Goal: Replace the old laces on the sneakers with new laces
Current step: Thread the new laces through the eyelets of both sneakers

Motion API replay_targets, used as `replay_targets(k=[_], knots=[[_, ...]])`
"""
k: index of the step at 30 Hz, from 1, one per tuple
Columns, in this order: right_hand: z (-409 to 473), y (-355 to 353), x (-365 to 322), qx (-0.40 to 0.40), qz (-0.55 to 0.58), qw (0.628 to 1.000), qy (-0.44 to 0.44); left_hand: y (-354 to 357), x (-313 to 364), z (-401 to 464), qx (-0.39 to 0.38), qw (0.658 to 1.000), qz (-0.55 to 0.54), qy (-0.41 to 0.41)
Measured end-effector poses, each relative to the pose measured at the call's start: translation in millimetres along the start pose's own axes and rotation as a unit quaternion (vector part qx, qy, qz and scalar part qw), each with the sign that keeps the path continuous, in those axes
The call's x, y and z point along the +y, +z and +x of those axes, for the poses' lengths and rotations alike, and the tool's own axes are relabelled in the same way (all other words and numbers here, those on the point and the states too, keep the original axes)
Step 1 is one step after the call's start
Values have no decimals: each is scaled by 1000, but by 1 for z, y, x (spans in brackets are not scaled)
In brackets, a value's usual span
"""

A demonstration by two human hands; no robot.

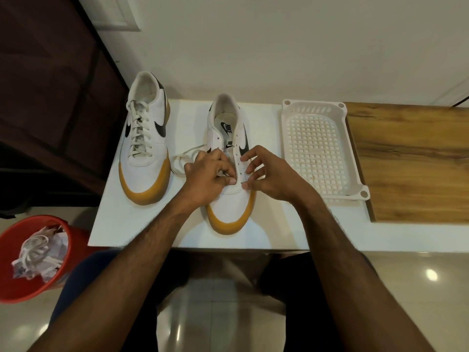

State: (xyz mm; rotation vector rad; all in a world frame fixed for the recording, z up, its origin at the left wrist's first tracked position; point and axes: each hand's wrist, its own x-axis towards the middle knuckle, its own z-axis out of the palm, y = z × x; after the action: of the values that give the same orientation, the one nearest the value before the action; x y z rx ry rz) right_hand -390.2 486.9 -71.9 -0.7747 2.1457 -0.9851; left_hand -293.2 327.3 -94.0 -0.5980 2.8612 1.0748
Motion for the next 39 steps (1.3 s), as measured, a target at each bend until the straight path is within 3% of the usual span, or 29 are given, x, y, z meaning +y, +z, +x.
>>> replay_targets(k=[15, 18, 24, 30, 32, 33, 34, 36, 37, 38, 39], knots=[[1, 6, 5, 13, -16, 999, -47, -1, -8, 5, -35, 999, -35, 16], [-2, 5, 4, 29, -30, 995, -91, -2, -10, 5, -34, 998, -34, 31], [-1, 1, 7, 17, -73, 987, -144, -17, -18, -2, -107, 990, 1, 91], [1, 2, 9, 13, -62, 986, -152, -19, -11, -7, -14, 992, 33, 118], [-1, -5, 8, 18, 42, 986, -160, -22, -11, -9, -4, 992, 37, 122], [-4, -10, 5, 22, 148, 972, -182, -22, -11, -10, -6, 992, 37, 124], [-7, -15, 1, 19, 287, 936, -201, -23, -11, -10, -10, 991, 37, 128], [-14, -27, -6, 0, 560, 805, -197, -24, -12, -9, -15, 989, 49, 137], [-16, -31, -6, 11, 632, 755, -172, -25, -12, -8, -14, 988, 61, 140], [-17, -35, -5, 33, 640, 756, -136, -25, -13, -8, -11, 987, 74, 140], [-16, -36, -2, 70, 583, 804, -95, -25, -13, -7, -9, 987, 83, 140]])
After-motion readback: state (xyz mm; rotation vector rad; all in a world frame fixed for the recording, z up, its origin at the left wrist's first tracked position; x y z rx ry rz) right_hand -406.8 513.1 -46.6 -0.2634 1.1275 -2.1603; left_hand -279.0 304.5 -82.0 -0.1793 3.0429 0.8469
